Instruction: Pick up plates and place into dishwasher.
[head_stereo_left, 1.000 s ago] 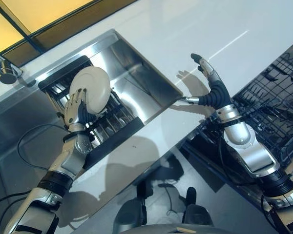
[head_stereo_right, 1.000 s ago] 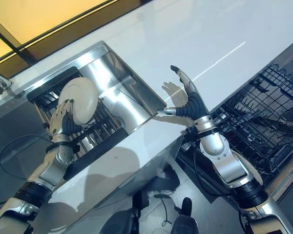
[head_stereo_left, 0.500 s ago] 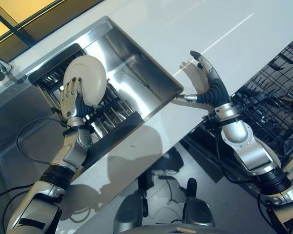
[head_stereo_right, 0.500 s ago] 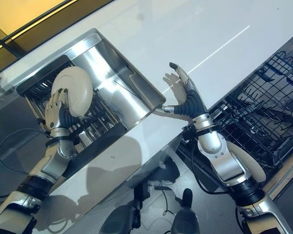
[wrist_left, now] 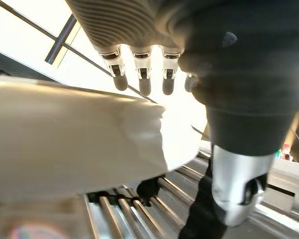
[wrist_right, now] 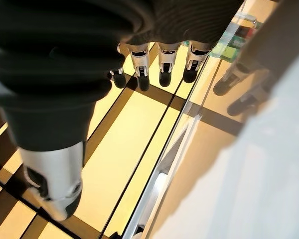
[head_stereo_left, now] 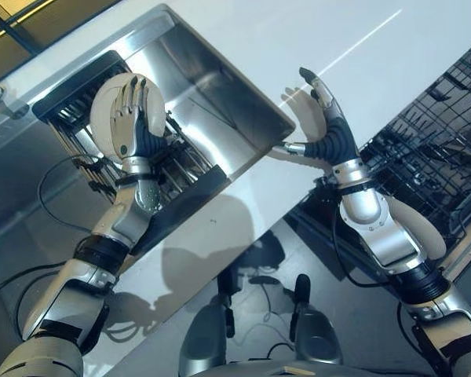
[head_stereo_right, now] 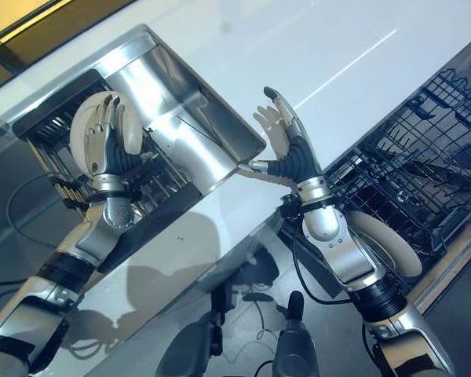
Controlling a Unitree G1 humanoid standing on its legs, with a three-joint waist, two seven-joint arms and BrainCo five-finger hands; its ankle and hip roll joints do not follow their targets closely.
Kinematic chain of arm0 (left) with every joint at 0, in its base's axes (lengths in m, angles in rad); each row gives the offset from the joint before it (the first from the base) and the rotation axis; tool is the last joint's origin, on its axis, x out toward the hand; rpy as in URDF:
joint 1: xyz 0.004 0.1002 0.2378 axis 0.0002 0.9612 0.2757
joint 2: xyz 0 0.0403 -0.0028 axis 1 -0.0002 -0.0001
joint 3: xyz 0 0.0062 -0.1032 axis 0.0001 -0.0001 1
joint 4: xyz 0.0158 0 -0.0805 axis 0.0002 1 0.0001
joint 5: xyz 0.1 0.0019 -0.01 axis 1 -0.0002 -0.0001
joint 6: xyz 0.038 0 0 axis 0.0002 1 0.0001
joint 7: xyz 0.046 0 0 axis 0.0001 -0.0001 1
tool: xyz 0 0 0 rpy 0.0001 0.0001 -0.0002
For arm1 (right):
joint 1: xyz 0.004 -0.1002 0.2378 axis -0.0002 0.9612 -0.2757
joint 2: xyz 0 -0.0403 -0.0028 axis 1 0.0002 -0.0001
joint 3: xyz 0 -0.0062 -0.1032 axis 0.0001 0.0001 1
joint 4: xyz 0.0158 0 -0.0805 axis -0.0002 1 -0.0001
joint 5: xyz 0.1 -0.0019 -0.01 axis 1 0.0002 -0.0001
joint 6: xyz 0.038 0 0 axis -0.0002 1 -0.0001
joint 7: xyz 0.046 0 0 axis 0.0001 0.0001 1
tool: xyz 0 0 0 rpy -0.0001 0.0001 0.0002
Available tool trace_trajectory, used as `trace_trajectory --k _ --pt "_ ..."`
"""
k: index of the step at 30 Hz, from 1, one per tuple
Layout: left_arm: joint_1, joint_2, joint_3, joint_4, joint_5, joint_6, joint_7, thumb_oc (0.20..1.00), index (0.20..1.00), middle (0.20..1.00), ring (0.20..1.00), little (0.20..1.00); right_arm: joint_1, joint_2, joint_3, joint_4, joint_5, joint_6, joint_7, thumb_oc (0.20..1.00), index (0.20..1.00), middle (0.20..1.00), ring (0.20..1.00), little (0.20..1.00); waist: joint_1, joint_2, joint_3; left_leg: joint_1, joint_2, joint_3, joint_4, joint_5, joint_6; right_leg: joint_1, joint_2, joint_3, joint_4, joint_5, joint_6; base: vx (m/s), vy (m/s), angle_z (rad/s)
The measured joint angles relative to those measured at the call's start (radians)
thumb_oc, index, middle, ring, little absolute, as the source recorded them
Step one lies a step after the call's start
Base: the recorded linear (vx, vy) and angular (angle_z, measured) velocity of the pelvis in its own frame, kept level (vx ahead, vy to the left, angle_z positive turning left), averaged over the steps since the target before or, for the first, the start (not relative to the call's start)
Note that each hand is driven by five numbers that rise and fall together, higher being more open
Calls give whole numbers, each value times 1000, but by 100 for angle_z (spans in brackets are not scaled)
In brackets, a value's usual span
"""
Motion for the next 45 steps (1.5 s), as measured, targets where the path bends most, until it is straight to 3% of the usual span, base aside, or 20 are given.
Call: trace_trajectory --k 29,39,45 --pt "-35 -2 -1 26 -48 25 152 1000 1000 1000 1000 1000 -3 18 8 -2 0 -7 -14 1000 1000 1000 1000 1000 -2 -1 0 -38 -6 -22 34 4 6 -14 -5 -25 12 3 1 -5 -13 1" --pt "-34 -6 -1 22 -79 46 92 1000 1000 1000 1000 1000 7 -17 11 -10 3 -9 -8 1000 1000 1000 1000 1000 -3 5 -2 -32 -6 -44 37 2 4 18 -2 -52 -11 5 -1 -22 -55 6" --pt "-26 -7 -3 29 -105 99 -25 1000 1000 1000 1000 1000 20 -30 11 -10 12 -3 1 1000 1000 1000 1000 1000 -2 0 1 -5 -6 -47 33 -1 -1 56 0 -61 -31 5 -1 31 -12 4"
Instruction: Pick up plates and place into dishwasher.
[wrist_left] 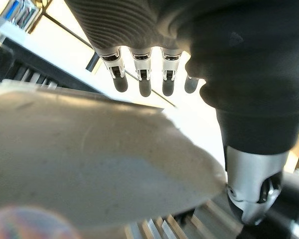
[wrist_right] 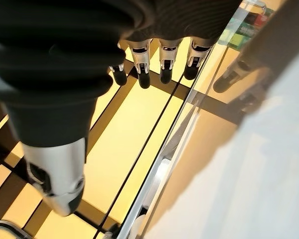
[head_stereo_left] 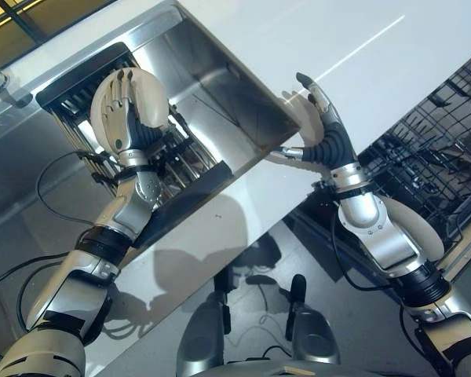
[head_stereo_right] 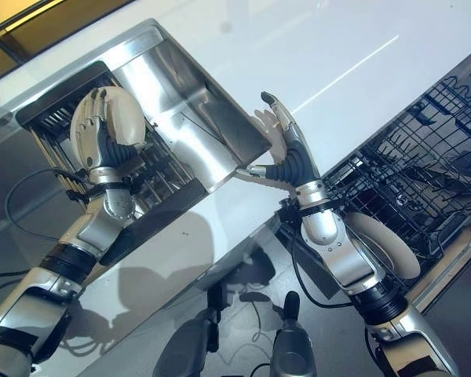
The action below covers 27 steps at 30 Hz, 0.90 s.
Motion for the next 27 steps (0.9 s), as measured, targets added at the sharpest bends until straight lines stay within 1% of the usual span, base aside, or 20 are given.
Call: trace_trajectory --k 4,10,12,14,17,19,25,27 --pt "3 -2 -5 2 -6 7 -43 1000 1000 1000 1000 1000 4 -15 0 0 14 4 5 1000 1000 1000 1000 1000 1 -6 3 21 -1 -1 -2 -3 -2 28 0 -6 -11 0 0 39 -16 3" --pt "17 -3 -18 4 -11 23 -47 1000 1000 1000 1000 1000 4 -20 -2 0 32 7 13 1000 1000 1000 1000 1000 1 -6 3 48 -1 0 -5 -7 -5 59 0 -8 -22 0 0 32 -2 0" --pt "44 -26 -16 0 -10 29 -48 1000 1000 1000 1000 1000 4 -21 -6 -1 32 9 21 1000 1000 1000 1000 1000 2 -2 0 67 -2 0 -6 -10 -8 82 -1 -9 -30 -1 0 38 3 1" --pt "63 -50 6 6 -17 42 -70 1000 1000 1000 1000 1000 4 -22 -10 -4 33 11 26 1000 1000 1000 1000 1000 2 12 -9 77 2 -1 -6 -14 -6 100 3 -17 -38 -1 -1 61 -8 6" --pt "86 -58 39 47 -23 87 -80 1000 1000 1000 1000 1000 7 -23 -11 -4 41 12 29 1000 1000 1000 1000 1000 3 27 -20 82 10 0 -6 -16 -9 106 11 -17 -40 -1 -4 55 -9 0" --pt "99 -58 41 78 -20 120 -81 1000 1000 1000 1000 1000 11 -28 -18 -5 43 15 33 1000 1000 1000 1000 1000 1 37 -27 88 11 0 -6 -17 -10 110 12 -17 -41 -2 -6 15 -3 -1" --pt "106 -63 41 87 -14 148 -76 1000 1000 1000 1000 1000 25 -29 -23 -4 50 18 34 1000 1000 1000 1000 1000 1 37 -34 89 12 0 -6 -18 -11 112 13 -18 -43 -3 -6 7 -12 0" --pt "98 -74 42 135 -13 156 -61 1000 1000 1000 1000 1000 33 -29 -20 -4 50 18 33 1000 1000 1000 1000 1000 -1 34 -51 89 14 0 -6 -19 -13 112 15 -17 -44 -3 -6 53 -34 -2"
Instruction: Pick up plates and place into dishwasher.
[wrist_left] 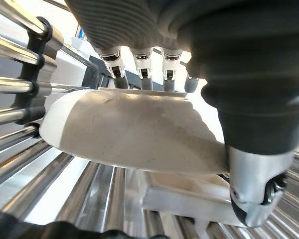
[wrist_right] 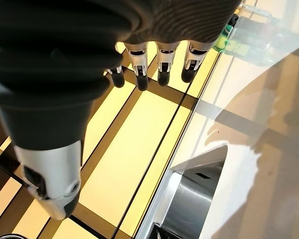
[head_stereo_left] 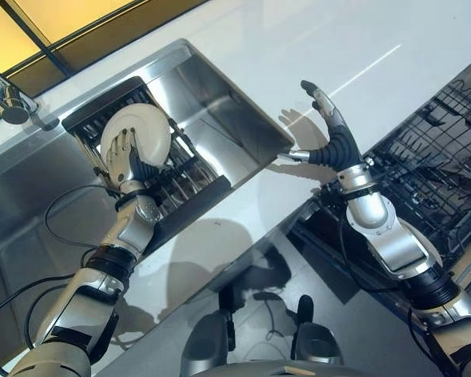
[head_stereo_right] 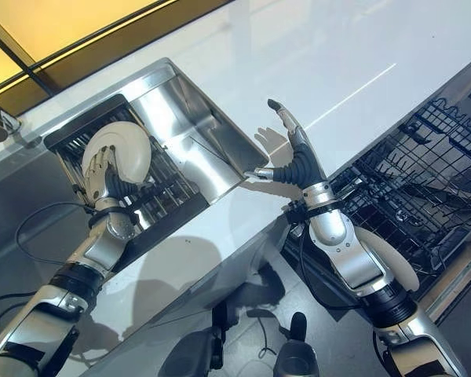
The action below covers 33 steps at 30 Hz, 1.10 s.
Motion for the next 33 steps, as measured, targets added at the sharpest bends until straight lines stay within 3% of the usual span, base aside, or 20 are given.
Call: trace_trajectory --k 8,15,22,33 --pt "-15 -1 -6 101 3 6 -1 1000 1000 1000 1000 1000 33 2 20 8 0 -1 -12 1000 1000 1000 1000 1000 -15 -36 -40 2 11 1 2 -4 -6 2 11 3 -1 -1 -4 18 -8 -2" --pt "-29 8 -14 102 40 23 19 1000 1000 1000 1000 1000 34 5 31 21 0 -16 -48 1000 1000 1000 1000 1000 -21 -46 -39 -27 18 2 19 -6 -9 -22 18 5 7 0 -6 -36 -54 0" --pt "-131 29 -89 102 38 77 59 1000 1000 1000 1000 1000 30 12 104 99 0 -28 -104 1000 1000 1000 1000 1000 12 -51 -37 -128 38 -4 76 -11 -15 -109 36 10 36 2 -14 -62 -85 -1" --pt "-202 25 -130 102 32 118 222 1000 1000 1000 1000 1000 1 13 121 118 1 -44 -177 1000 1000 1000 1000 1000 29 -57 -36 -178 42 -4 95 -10 -13 -165 38 25 62 5 -11 -4 -2 -2"
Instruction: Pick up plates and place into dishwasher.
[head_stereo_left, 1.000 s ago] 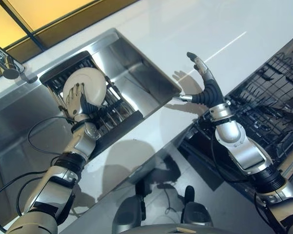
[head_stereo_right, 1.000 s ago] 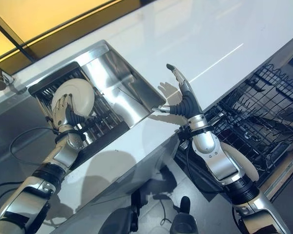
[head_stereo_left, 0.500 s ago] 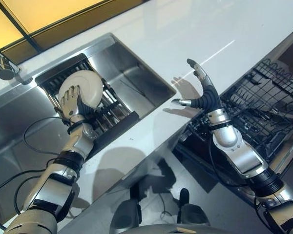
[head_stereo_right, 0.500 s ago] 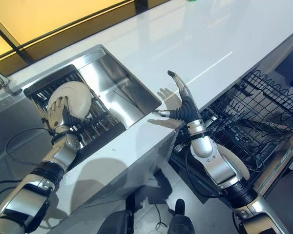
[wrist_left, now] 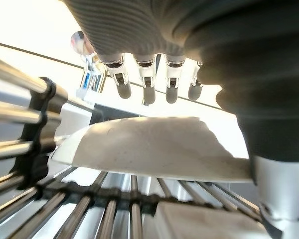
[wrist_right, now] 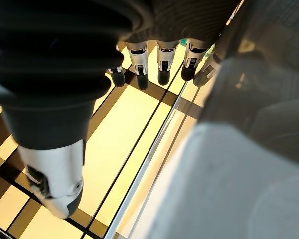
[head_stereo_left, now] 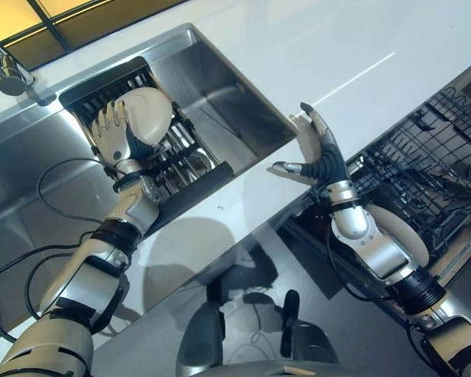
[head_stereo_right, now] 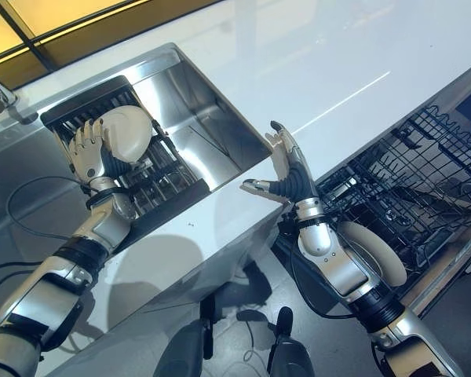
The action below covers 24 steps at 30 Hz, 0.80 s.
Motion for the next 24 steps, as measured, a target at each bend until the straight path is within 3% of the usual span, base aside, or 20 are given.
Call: trace_trajectory --k 2,3,5,17,18,19,20,23,24 --pt "-8 1 3 0 1 0 98 1000 1000 1000 1000 1000 -7 0 0 4 0 0 0 1000 1000 1000 1000 1000 0 0 0 -10 0 0 5 0 0 -9 0 0 7 -1 -1 15 46 -1" --pt "-13 -1 16 0 2 3 208 1000 1000 1000 1000 1000 -13 0 0 7 0 0 -1 1000 1000 1000 1000 1000 0 -1 0 -16 1 -1 7 1 1 -16 0 0 11 -1 -1 20 51 0" --pt "-40 -19 119 83 -17 67 322 1000 1000 1000 1000 1000 -21 2 0 9 0 0 0 1000 1000 1000 1000 1000 -1 -13 7 -21 3 -2 9 4 2 -26 1 1 20 -2 -3 16 48 0" --pt "-66 -27 152 149 -50 54 359 1000 1000 1000 1000 1000 -25 20 -1 9 -2 1 9 1000 1000 1000 1000 1000 -2 -17 8 -30 5 -8 17 4 2 -38 2 0 37 -7 -8 7 20 1" --pt "-66 -26 152 149 -49 53 359 755 755 755 755 755 -25 23 -1 9 -2 1 9 1000 1000 1000 1000 1000 -2 -17 8 -30 5 -8 17 4 2 -38 2 0 37 -7 -8 0 0 0" --pt "-66 -27 153 149 -48 52 358 586 586 586 586 586 -26 24 -1 9 -2 1 9 1000 1000 1000 1000 1000 -2 -17 8 -30 5 -8 17 4 2 -38 2 0 37 -7 -8 0 0 0" --pt "-66 -27 155 150 -48 50 357 589 589 589 589 589 -26 24 -1 9 -2 1 9 1000 1000 1000 1000 1000 -2 -17 8 -30 5 -8 17 4 2 -38 2 1 36 -7 -8 0 0 0" --pt "-66 -27 159 153 -48 40 345 718 718 718 718 718 -26 25 -1 9 -2 1 9 1000 1000 1000 1000 1000 -2 -17 8 -30 5 -8 17 4 2 -39 2 1 37 -7 -8 -7 34 0" --pt "-66 -27 160 154 -48 38 341 671 671 671 671 671 -26 25 -1 9 -2 1 9 1000 1000 1000 1000 1000 -3 -17 8 -30 5 -8 17 4 2 -39 2 1 37 -7 -8 -7 40 0"
